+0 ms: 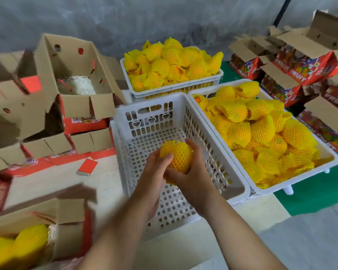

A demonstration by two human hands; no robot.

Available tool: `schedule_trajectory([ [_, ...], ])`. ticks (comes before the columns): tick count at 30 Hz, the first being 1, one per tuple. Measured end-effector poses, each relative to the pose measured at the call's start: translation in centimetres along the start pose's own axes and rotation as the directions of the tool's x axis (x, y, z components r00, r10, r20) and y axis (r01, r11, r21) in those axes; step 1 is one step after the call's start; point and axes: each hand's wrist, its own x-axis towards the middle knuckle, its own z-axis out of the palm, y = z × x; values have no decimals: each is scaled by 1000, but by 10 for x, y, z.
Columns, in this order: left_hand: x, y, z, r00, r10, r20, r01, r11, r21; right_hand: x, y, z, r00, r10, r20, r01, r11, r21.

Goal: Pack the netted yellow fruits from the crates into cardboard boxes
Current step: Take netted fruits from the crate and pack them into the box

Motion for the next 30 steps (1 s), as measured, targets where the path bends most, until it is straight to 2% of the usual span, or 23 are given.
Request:
schedule_trajectory([
  [2, -15, 2, -33, 990, -86, 110, 79, 995, 60, -9, 2, 30, 999, -19, 30, 19, 1000, 9],
  [4, -30, 4, -77, 991, -42, 123, 27, 991, 128, -20, 3, 64, 996, -23, 87, 23, 1000, 10],
  [6, -48, 9, -124, 996, 45, 72, -58, 979, 195, -30, 6, 104, 987, -23, 161, 22, 1000, 4],
  [8, -71, 9, -173, 996, 84, -3, -82, 974, 210, -39, 11, 152, 973, -31, 227, 38, 999, -25],
  [11, -104, 5, -245, 991, 81, -105, -66, 988, 142, -50, 18, 225, 940, -44, 338, 78, 993, -89],
  [13, -124, 4, -295, 981, 65, -181, -39, 989, 144, -57, 26, 273, 914, 27, 406, 1, 998, -69],
  [15, -141, 3, -340, 969, 71, -235, -29, 984, 174, -57, 40, 314, 937, 110, 331, -86, 993, -85],
  [18, -155, -7, -400, 937, 60, -345, 32, 966, 255, -48, 63, 354, 980, 126, 153, -68, 939, -337],
  [20, -164, -18, -431, 904, 136, -406, 100, 855, 509, -44, 77, 368, 987, 124, 103, -71, 909, -410],
  [22, -173, -32, -446, 897, 217, -384, 167, 639, 751, -43, 91, 374, 981, 146, 128, -57, 848, -527],
  [23, -176, -40, -447, 914, 206, -349, 193, 536, 822, -41, 96, 379, 975, 161, 152, -34, 787, -616],
  [25, -178, -52, -444, 948, 88, -306, 250, 390, 886, -36, 104, 388, 970, 188, 157, 17, 590, -807],
  [27, -175, -54, -442, 954, 8, -300, 277, 361, 891, -32, 110, 397, 971, 195, 136, 33, 454, -890],
  [30, -167, -54, -446, 947, 31, -320, 283, 388, 877, -35, 115, 399, 969, 212, 129, 46, 356, -933],
])
